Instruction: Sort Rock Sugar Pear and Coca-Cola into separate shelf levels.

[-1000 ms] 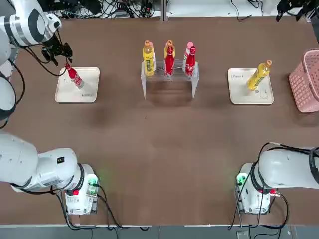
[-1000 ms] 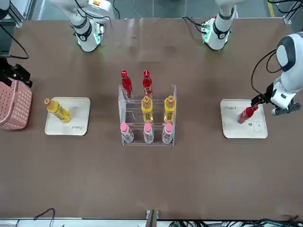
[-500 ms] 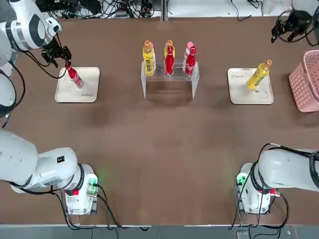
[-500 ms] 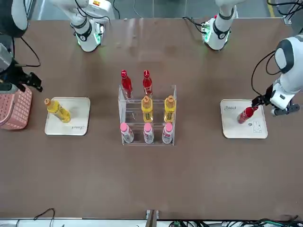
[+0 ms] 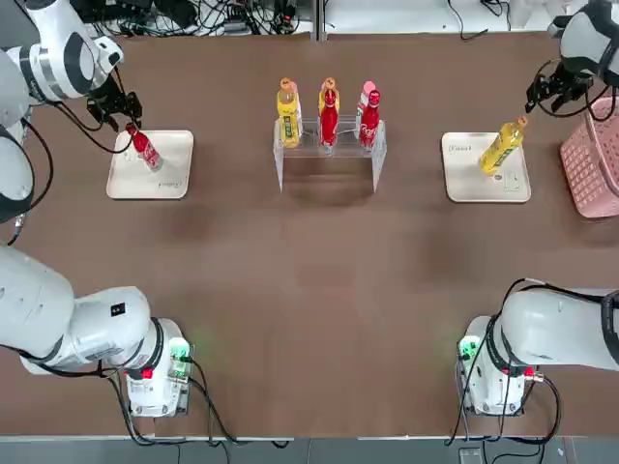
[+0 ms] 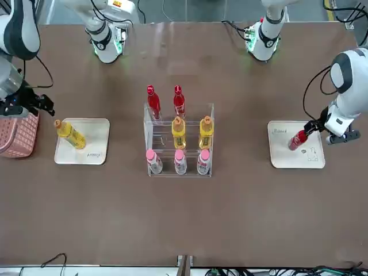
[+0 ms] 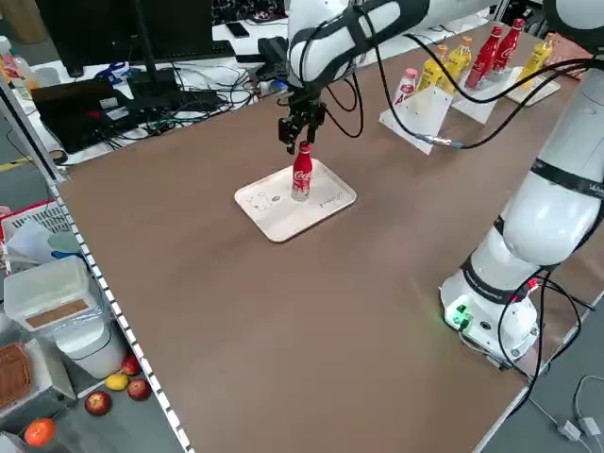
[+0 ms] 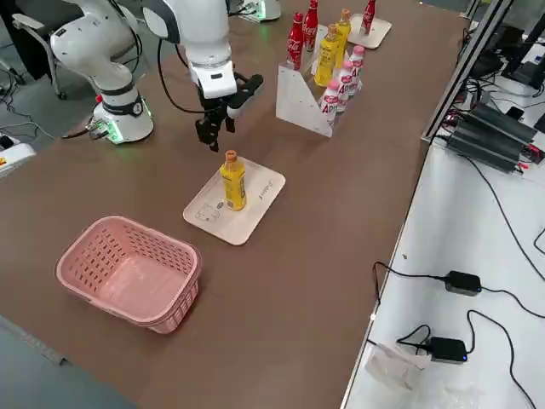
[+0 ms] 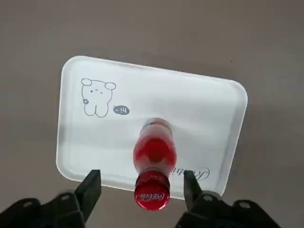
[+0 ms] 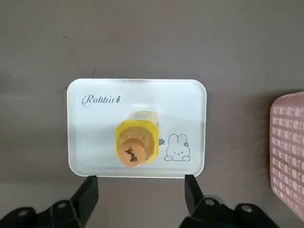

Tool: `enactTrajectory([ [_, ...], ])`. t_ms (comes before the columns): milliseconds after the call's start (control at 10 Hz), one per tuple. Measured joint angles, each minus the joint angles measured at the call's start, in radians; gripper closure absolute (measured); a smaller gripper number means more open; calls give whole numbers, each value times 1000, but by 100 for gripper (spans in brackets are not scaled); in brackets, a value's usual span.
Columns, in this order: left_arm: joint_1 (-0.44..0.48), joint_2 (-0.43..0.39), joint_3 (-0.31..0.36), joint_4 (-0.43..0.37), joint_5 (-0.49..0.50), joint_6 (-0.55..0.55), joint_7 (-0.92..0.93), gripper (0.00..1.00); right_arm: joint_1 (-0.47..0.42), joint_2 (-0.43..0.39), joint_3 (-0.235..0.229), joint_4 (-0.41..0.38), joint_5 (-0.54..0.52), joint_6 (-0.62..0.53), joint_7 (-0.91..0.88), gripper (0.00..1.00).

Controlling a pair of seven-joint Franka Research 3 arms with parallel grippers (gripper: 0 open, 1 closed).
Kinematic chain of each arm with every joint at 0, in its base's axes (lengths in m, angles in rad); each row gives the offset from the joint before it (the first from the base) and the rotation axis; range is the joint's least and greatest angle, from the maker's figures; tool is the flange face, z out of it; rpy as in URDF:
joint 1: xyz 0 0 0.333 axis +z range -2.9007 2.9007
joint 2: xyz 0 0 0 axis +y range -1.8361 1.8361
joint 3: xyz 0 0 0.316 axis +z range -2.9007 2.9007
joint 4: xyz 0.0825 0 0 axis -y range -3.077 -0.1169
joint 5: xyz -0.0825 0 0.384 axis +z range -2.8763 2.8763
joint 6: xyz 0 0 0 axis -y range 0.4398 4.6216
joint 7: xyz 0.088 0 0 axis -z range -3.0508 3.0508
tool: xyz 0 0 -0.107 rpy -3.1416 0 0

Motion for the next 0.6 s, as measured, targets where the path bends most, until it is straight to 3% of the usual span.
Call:
enactTrajectory([
  [300, -1, 10, -1, -1, 0, 0, 0, 40, 12, 45, 2, -22, 6, 45, 0, 18],
  [600, -1, 17, -3, -4, 0, 0, 0, 42, 14, 64, 2, -46, 7, 73, -3, 17],
])
